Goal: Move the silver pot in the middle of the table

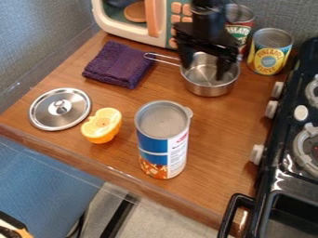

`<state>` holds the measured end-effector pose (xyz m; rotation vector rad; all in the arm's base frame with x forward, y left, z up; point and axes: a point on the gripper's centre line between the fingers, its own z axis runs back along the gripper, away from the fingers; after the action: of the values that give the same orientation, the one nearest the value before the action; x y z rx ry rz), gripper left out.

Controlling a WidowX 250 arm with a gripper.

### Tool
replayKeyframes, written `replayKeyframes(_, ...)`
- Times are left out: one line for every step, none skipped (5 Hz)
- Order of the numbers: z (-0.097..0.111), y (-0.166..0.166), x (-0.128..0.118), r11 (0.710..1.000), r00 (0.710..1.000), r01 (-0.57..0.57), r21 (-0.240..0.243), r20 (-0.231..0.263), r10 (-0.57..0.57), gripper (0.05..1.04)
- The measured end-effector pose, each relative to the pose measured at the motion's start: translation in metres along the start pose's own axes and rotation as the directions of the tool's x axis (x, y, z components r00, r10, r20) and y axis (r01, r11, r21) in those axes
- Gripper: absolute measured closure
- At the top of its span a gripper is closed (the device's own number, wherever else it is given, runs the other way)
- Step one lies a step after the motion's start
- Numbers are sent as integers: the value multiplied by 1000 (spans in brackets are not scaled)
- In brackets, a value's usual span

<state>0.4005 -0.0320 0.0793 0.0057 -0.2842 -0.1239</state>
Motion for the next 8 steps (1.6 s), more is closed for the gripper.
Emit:
replayKeyframes(-24, -15, 20, 1000, 1000, 5, 24, -18, -5, 83)
replayKeyframes(-40, -21, 29, 1000, 999, -23, 15, -31, 23, 83)
replayKeyframes(-60, -29, 29, 999, 997, -39, 1, -64, 39, 139)
replayKeyframes(-61, -34, 29, 1000, 997, -27, 2, -67, 28, 428)
replayKeyframes(-59, -34, 29, 1000, 997, -27, 8, -71, 27, 732)
replayKeyframes(-56, -32, 31, 1000, 997, -27, 17, -70, 28, 934)
replayKeyframes(-56, -34, 30, 999, 997, -24, 23, -75, 26, 998)
replayKeyframes(-35, -37, 32, 1000, 999, -11, 16, -43, 12, 999)
